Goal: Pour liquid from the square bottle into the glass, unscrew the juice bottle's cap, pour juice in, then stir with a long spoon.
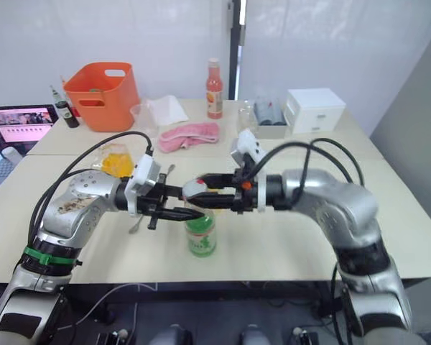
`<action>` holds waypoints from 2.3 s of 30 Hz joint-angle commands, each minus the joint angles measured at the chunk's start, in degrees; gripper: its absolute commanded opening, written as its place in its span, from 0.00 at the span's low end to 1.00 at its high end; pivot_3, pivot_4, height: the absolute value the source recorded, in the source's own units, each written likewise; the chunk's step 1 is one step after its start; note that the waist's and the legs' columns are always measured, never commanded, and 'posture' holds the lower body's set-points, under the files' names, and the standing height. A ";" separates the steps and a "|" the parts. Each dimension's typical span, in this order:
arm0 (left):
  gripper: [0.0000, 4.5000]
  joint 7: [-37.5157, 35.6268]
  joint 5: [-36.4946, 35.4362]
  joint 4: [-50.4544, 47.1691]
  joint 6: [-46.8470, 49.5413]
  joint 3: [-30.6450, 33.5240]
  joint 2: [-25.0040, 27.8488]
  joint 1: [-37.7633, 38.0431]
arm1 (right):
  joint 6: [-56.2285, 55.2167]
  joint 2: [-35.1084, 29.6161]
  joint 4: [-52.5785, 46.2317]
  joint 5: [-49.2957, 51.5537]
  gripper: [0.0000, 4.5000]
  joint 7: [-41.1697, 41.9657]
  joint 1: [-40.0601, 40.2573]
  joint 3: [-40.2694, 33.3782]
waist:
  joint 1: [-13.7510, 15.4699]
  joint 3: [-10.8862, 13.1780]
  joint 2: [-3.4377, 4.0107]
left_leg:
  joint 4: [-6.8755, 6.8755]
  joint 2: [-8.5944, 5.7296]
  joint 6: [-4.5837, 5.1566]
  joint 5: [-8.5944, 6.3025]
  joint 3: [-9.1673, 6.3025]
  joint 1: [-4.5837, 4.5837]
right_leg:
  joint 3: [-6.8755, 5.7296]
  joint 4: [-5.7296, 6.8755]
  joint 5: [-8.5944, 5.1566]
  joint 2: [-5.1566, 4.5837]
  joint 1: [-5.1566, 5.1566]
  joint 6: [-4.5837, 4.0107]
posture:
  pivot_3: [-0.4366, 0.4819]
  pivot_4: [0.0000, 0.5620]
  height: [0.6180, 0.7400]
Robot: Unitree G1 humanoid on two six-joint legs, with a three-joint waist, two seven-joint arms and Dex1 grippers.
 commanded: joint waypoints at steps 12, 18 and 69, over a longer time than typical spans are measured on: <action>0.31 -0.98 1.01 -3.28 0.54 -2.16 0.69 1.31 | -13.26 2.26 26.08 -7.45 0.38 34.12 -16.71 8.60 | 0.23 0.01 0.02 | -0.04 -0.05 0.01 -0.02 -0.02 -0.23 | -0.04 0.00 0.00 -0.10 -0.20 0.00 | 0.48 0.27 0.79; 0.31 -0.38 1.46 -2.81 -0.06 -2.22 0.17 0.96 | -11.39 2.68 23.87 -7.25 0.69 32.29 -16.12 4.63 | 0.28 0.01 0.02 | -0.03 -0.05 0.01 -0.02 -0.02 -0.21 | -0.03 0.02 0.00 -0.09 -0.20 0.00 | 0.48 0.27 0.79; 0.31 0.91 2.41 -2.63 -5.83 -2.39 -0.58 1.08 | 17.34 4.61 -33.24 9.89 0.40 -38.75 13.13 -14.37 | 0.87 0.01 0.02 | 0.05 -0.15 0.02 -0.01 -0.05 -0.21 | -0.04 -0.02 0.01 -0.21 -0.10 0.06 | 0.48 0.27 0.79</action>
